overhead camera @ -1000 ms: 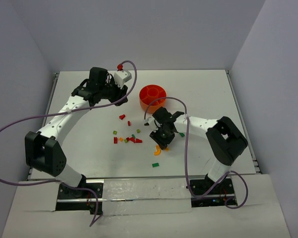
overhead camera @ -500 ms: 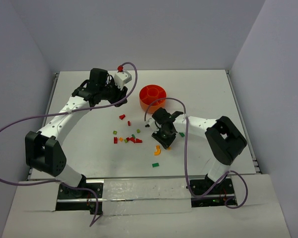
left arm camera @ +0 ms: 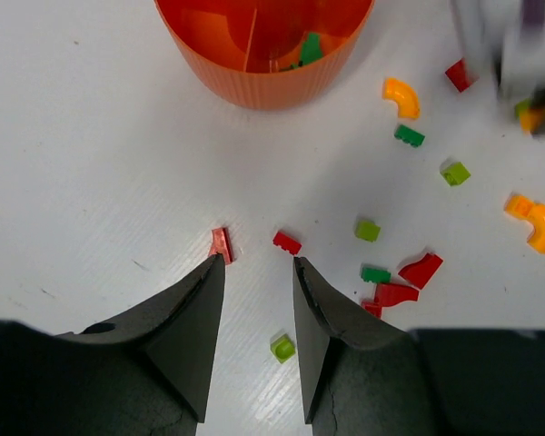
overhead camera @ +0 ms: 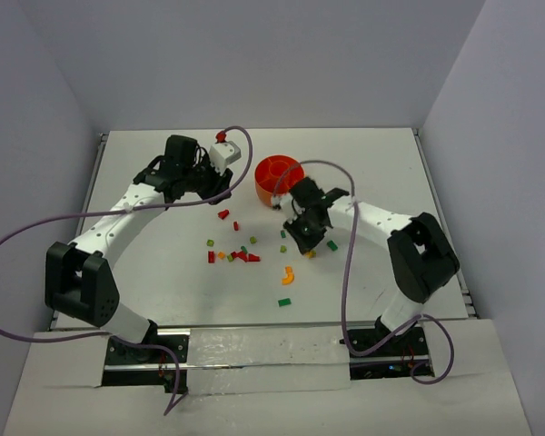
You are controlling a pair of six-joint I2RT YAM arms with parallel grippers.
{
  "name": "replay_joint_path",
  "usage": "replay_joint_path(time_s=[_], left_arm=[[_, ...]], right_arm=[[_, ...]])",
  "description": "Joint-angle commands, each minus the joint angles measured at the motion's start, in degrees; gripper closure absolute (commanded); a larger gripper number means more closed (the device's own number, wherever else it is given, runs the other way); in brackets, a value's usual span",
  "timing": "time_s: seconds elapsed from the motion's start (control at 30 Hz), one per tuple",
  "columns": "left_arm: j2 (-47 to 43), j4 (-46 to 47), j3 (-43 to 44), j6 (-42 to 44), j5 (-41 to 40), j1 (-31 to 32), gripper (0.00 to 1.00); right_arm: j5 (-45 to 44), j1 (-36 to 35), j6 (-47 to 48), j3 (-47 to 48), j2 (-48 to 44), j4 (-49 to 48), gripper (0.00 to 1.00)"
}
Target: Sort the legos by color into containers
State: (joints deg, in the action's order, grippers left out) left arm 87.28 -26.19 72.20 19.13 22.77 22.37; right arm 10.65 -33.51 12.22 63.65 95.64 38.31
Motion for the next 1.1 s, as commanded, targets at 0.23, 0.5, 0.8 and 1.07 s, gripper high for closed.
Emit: replay_joint_path(time_s=[0.23,0.5,0.8,1.07], left_arm=[[-0.9,4.7,0.4,-0.6,1.9,-0.3,0.54],[-0.1,5.4,1.6,-1.4,1.9,-0.3,0.54],[1.3,5.8,2.6,-1.8,2.7,-0.3,0.53],[1.6,5.0,3.2,-1.3,3.1,-0.3,0.51]], right_arm=[[-4.4,8.4,-9.1,15.8,-1.1,-19.6,1.0],[-2.8,9.0,-11.9,17.2,2.8,-24.0,1.0],[-4.5,9.5,-12.0,17.6,4.3,-26.2,1.0],[-4.5,10.2,-12.1,18.8,7.3,-26.3,0.94]])
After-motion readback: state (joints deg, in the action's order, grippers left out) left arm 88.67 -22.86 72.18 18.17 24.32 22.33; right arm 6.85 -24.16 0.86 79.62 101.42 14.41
